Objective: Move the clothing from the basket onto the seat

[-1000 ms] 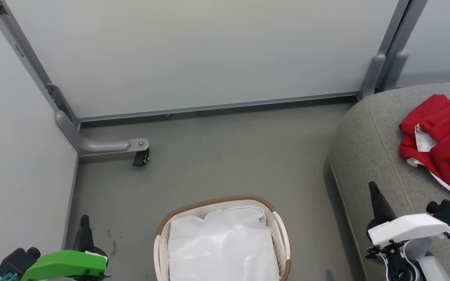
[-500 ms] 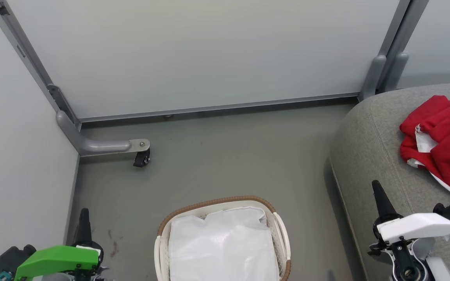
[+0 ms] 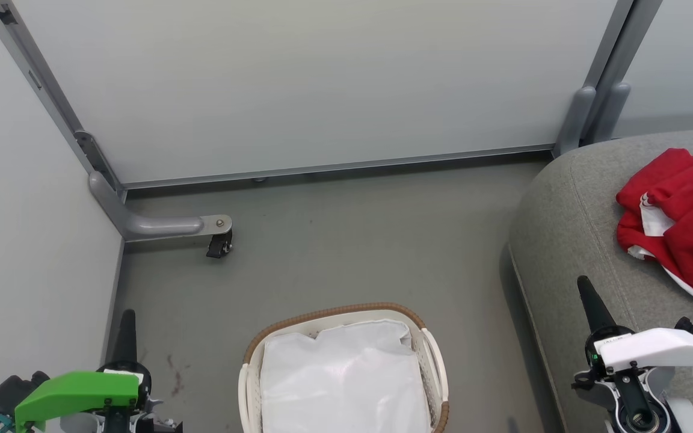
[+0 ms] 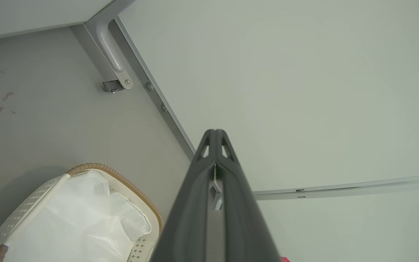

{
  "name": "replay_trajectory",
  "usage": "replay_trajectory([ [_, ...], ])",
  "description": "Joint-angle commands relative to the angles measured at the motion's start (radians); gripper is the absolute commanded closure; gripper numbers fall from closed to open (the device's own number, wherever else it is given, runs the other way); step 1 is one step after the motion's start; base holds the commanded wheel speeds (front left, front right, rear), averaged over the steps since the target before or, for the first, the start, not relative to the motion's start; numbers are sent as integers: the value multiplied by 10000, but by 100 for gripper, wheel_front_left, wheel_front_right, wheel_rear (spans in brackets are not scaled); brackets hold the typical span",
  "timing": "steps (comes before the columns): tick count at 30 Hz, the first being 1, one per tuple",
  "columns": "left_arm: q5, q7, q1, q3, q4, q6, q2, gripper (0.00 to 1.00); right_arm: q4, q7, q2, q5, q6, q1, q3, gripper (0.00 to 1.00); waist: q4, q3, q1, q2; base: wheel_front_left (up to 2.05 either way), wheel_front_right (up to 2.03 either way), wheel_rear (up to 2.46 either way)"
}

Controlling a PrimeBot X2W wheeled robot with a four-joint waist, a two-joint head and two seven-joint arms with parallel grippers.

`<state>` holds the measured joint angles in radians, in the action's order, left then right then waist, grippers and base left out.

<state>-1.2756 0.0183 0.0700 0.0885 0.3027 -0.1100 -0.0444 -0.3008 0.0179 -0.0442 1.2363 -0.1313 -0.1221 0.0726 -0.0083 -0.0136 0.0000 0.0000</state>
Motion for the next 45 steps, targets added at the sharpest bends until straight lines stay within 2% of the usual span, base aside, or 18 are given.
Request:
replay_trajectory([
  [1, -259, 63, 215, 35, -102, -66, -71, 100, 140, 80, -60, 254, 6, 30, 50, 100, 2, 3, 0, 0, 0, 0, 0],
  [45, -3343, 964, 458, 272, -588, -233, -89, 100, 582, 978, -89, 3714, 7, 186, 431, 100, 80, 101, 0, 0, 0, 0, 0],
])
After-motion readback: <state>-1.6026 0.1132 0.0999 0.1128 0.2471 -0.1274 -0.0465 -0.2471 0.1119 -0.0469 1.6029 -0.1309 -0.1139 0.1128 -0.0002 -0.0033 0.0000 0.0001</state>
